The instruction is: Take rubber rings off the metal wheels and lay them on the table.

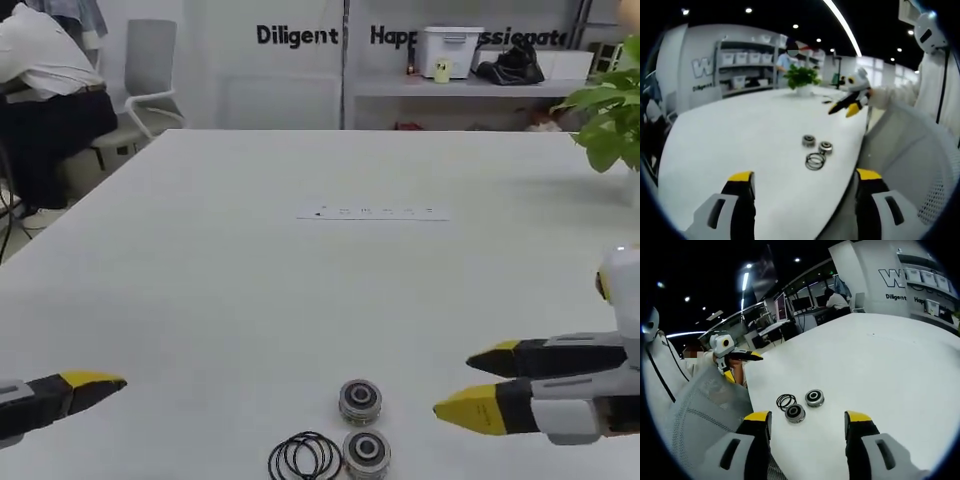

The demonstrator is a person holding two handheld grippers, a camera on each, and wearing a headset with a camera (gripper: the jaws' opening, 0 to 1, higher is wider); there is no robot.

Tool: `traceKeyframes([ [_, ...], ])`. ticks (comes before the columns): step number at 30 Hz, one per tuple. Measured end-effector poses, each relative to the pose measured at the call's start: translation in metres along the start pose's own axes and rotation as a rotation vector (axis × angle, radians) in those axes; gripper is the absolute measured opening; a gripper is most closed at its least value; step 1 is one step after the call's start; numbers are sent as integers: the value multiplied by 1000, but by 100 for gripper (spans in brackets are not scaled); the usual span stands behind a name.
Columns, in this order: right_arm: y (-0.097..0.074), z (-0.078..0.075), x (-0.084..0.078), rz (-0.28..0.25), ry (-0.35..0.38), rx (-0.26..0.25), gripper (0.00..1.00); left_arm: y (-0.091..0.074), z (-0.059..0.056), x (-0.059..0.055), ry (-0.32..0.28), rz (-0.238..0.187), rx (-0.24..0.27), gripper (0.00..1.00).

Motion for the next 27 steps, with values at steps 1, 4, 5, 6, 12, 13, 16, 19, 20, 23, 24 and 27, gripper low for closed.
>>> traceKeyframes([
  [1,-1,0,-3,2,4,-2,58,0,0,-1,0,4,0,85],
  [4,-4,4,-17,23,35,8,61,1,-2,-5,5,25,-3,87],
  [5,-4,4,-20,30,39,9,62,1,-3,-6,6,29,-4,87],
  [6,-4,5,-23,35,41,8,63,2,-3,-7,5,35,-4,88],
  [12,-4,12,-40,60,55,13,67,3,-6,-13,-9,49,-5,91],
  [13,-4,12,-41,64,55,13,67,4,-6,-14,-12,50,-4,91],
  [16,-1,14,-49,84,60,15,70,5,-7,-18,-24,59,-5,91],
  [19,1,14,-55,102,57,18,71,5,-7,-20,-35,66,-4,92],
  [20,2,14,-57,108,58,19,72,5,-7,-21,-36,68,-3,92],
  [23,4,15,-61,117,64,24,73,5,-6,-21,-36,74,-1,93],
  [24,5,16,-63,120,65,25,73,5,-6,-22,-36,76,-1,93],
  [27,5,17,-65,127,66,24,74,6,-7,-24,-42,90,-6,94],
])
Point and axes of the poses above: the centre of the closed fingertips' face, and the gripper's own axes: y roughly forward along the fingers, z roughly to its left, x roughly out of its top, the point moved 4 cm from there along -y, roughly backward along the fingers, and after that the axes turned 1 degree about y, right-handed, at the moved point
